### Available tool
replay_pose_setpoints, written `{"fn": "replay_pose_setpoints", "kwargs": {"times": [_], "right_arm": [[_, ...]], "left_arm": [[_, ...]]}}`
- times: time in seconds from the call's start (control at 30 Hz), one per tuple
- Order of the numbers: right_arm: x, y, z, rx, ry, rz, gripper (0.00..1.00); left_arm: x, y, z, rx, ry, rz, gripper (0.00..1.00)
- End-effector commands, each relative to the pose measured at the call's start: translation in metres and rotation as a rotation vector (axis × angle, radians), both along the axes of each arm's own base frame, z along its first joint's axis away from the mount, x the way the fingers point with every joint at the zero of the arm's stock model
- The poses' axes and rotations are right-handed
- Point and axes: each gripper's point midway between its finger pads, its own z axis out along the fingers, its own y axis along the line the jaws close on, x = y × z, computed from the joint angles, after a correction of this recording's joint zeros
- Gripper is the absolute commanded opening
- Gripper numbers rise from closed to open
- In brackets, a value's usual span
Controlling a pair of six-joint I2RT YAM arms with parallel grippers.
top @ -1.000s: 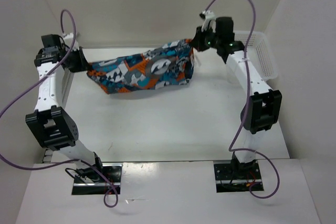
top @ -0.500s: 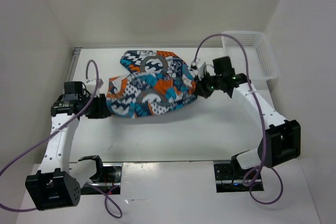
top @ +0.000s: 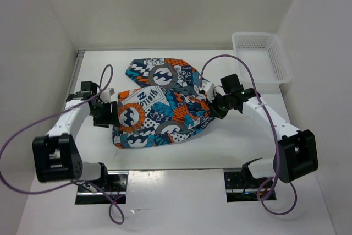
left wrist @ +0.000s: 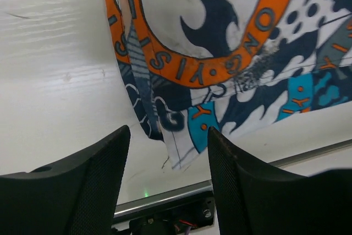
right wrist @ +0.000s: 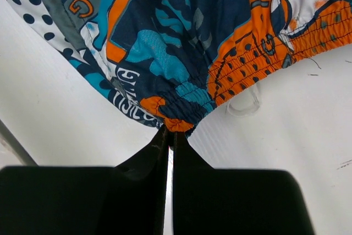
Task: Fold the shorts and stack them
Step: Flatten the shorts out, then fold the shorts
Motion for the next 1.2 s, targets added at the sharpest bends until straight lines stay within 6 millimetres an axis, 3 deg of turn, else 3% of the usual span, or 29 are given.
{"fn": "replay_pose_setpoints", "kwargs": {"times": [0.0,0.17,0.33,0.43,0.53,0.63,0.77,0.8,0.83,0.9,0.97,1.03,1.13,1.17], "right_arm": [[0.011,-0.002,0.008,-0.017,-0.081,0.018,0.00],[0.017,-0.002,0.009,-0.025,-0.099,0.019,0.00],[0.019,-0.002,0.004,-0.028,-0.089,0.019,0.00],[0.024,0.000,0.008,-0.029,-0.102,0.026,0.00],[0.027,0.001,0.005,-0.032,-0.093,0.027,0.00],[0.029,0.002,0.006,-0.031,-0.095,0.027,0.00],[0.034,0.003,0.008,-0.031,-0.109,0.034,0.00],[0.035,0.002,0.008,-0.038,-0.112,0.029,0.00],[0.035,0.002,0.008,-0.038,-0.112,0.029,0.00],[0.039,0.003,0.009,-0.036,-0.119,0.029,0.00],[0.043,0.005,0.011,-0.024,-0.119,0.010,0.00],[0.060,0.010,0.031,0.005,-0.177,-0.021,0.00],[0.090,0.024,0.064,0.079,-0.238,-0.088,0.00],[0.105,0.031,0.088,0.123,-0.277,-0.119,0.00]], "left_arm": [[0.007,0.000,-0.014,0.003,0.072,-0.014,0.65],[-0.005,-0.005,-0.039,-0.004,0.232,-0.035,0.61],[-0.013,-0.020,-0.037,-0.071,0.266,-0.061,0.61],[-0.024,-0.026,-0.052,-0.079,0.381,-0.084,0.61],[-0.033,-0.027,-0.064,-0.087,0.460,-0.082,0.53],[-0.031,-0.034,-0.062,-0.118,0.458,-0.094,0.51],[-0.030,-0.035,-0.065,-0.107,0.469,-0.105,0.39],[-0.030,-0.035,-0.065,-0.107,0.469,-0.105,0.33],[-0.027,-0.035,-0.065,-0.107,0.468,-0.105,0.19],[-0.016,-0.036,-0.060,-0.114,0.437,-0.107,0.08],[0.000,-0.040,-0.049,-0.139,0.391,-0.112,0.03],[0.017,-0.041,-0.032,-0.140,0.308,-0.119,0.00],[0.069,-0.031,0.016,-0.117,0.064,-0.104,0.00],[0.082,-0.025,0.039,-0.095,-0.032,-0.097,0.00]]}}
